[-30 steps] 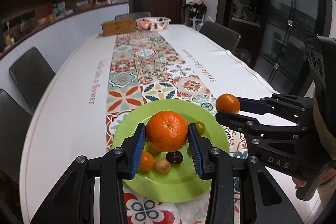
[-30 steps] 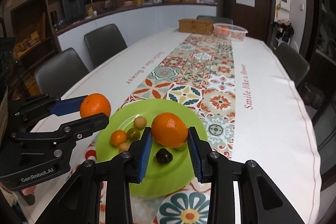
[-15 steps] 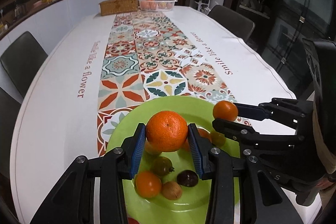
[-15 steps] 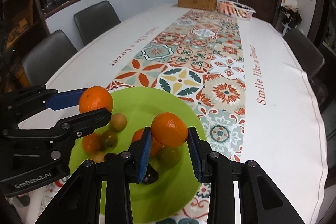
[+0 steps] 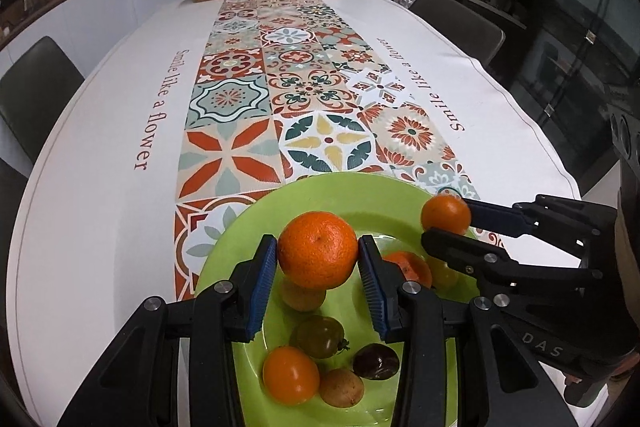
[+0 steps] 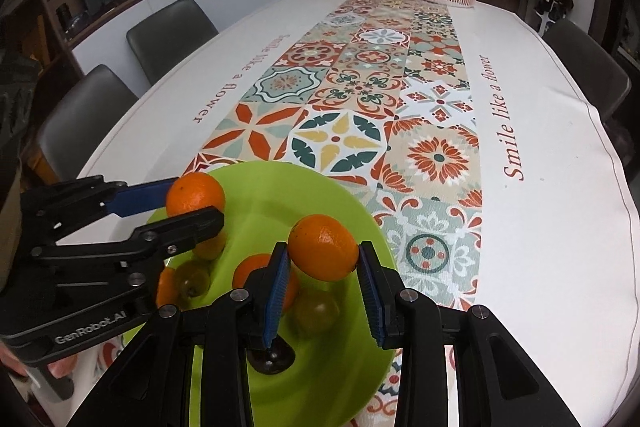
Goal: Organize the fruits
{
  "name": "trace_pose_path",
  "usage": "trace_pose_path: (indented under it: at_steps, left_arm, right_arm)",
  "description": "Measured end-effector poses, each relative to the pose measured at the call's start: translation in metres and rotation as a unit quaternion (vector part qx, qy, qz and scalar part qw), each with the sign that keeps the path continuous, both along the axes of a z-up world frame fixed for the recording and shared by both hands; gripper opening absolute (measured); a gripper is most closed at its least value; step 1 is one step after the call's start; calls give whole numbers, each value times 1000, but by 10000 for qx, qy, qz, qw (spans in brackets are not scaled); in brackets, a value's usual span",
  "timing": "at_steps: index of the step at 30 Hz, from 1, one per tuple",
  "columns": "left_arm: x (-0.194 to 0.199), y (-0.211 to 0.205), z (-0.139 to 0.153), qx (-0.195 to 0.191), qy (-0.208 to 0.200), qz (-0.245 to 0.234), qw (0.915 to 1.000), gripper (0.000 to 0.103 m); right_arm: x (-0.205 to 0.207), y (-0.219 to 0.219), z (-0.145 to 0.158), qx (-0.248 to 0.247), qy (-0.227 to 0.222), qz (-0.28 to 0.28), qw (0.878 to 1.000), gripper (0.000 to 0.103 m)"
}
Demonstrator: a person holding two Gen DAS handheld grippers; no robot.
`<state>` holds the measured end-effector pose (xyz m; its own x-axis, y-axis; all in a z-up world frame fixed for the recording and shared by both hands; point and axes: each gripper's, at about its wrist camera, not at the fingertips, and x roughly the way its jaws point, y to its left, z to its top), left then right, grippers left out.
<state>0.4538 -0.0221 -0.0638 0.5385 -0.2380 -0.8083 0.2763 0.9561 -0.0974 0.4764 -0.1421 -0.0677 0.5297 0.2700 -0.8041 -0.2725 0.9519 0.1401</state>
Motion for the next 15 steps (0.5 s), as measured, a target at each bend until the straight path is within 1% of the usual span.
trace_pose_path:
  at_steps: [1, 2, 5, 7, 9, 12, 15]
  left_arm:
    - [-1, 1, 1, -13, -42, 13, 10000, 55]
    - [-3, 2, 3, -13, -92, 43, 9999, 56]
    - [-10, 7, 9, 3, -181, 151, 9997, 56]
    - [-19, 10, 14, 85, -300, 246, 9992, 56]
    - [-30, 11, 21, 229, -444, 353, 9981, 56]
    - [-51, 13, 34, 298, -706, 474, 9959, 59]
    - [-78, 13, 51, 423, -1008, 586, 9923, 61]
  right_arm:
    - [-1, -1, 0, 11, -3, 8, 10000, 36]
    - [-1, -1, 0, 18, -16, 12, 10000, 37]
    - [-4, -2, 1, -9, -53, -5, 10000, 37]
    - [-10, -4, 5, 4, -138, -32, 9999, 37]
    - [-19, -7, 12, 69, -270, -111, 9995, 37]
    - [-36, -10, 22, 132, -463, -209, 9986, 37]
    - [-61, -10, 38, 13, -805, -317, 9963, 40]
